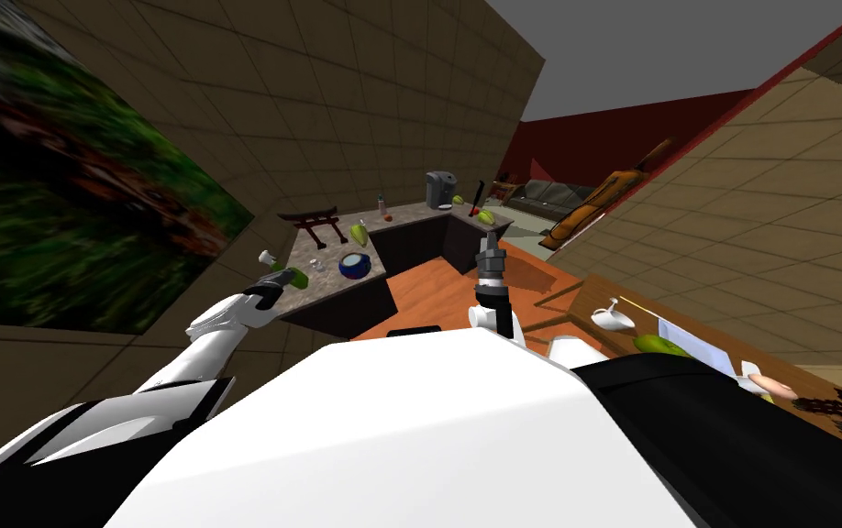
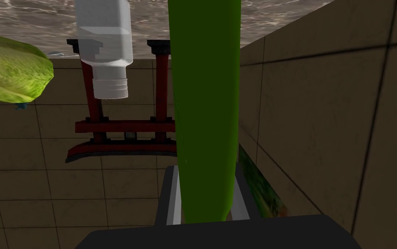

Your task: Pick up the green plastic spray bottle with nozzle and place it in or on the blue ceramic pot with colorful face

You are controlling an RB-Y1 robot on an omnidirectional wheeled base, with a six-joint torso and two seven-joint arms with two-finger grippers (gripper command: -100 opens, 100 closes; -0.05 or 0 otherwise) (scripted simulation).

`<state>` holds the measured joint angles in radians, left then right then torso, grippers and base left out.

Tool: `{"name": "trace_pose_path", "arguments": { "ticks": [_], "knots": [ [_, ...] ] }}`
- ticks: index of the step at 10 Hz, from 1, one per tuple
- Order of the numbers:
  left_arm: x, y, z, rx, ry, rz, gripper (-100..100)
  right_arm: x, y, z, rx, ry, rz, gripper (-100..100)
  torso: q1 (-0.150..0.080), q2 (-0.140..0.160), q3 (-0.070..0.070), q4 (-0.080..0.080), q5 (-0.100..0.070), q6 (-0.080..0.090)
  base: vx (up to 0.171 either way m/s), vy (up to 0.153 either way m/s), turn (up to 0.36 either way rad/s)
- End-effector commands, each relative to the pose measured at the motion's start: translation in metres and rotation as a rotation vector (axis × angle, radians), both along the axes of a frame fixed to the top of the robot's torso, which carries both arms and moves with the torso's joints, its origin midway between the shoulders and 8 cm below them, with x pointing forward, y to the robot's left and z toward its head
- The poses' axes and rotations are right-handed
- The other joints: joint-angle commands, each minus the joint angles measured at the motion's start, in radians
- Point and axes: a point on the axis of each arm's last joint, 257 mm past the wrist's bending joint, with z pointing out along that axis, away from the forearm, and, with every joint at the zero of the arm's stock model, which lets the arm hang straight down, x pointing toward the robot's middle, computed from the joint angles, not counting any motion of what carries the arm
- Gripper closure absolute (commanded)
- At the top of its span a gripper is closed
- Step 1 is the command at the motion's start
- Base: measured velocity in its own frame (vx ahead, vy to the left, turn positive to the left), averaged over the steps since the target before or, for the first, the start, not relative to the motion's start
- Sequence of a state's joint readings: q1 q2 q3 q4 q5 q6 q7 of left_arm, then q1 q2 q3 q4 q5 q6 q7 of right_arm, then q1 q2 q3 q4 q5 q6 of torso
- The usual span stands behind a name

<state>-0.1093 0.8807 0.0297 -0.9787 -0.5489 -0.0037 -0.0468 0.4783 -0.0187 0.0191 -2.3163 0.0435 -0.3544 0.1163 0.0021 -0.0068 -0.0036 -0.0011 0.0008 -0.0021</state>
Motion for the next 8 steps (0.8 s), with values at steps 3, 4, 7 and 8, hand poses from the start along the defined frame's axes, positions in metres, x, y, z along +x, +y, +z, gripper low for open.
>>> {"name": "trace_pose_path", "arguments": {
  "ticks": [3, 4, 7, 8],
  "knots": [
    [-0.017, -0.011, -0.006, 0.001, 0.001, -0.032, 100, 0.000, 0.000, 0.000, 0.000, 0.000, 0.000, 0, 0.000, -0.001, -0.001, 0.000, 0.000, 0.000, 0.114, 0.005, 0.074],
    [-0.024, -0.011, -0.003, -0.002, -0.008, -0.034, 100, 0.000, 0.000, 0.000, 0.000, 0.000, 0.000, 0, 0.000, 0.003, 0.001, 0.000, 0.000, 0.000, 0.090, 0.007, 0.113],
    [-0.041, -0.026, -0.005, 0.000, -0.005, -0.069, 100, 0.000, 0.000, 0.000, 0.000, 0.000, 0.000, 0, -0.001, 0.001, 0.000, -0.001, 0.001, -0.001, 0.113, -0.007, 0.117],
    [-0.044, -0.029, -0.007, 0.001, 0.000, -0.077, 100, 0.000, 0.000, 0.000, 0.000, 0.000, 0.000, 0, 0.001, 0.001, 0.000, -0.001, 0.001, 0.000, 0.057, 0.008, 0.012]
  ]
}}
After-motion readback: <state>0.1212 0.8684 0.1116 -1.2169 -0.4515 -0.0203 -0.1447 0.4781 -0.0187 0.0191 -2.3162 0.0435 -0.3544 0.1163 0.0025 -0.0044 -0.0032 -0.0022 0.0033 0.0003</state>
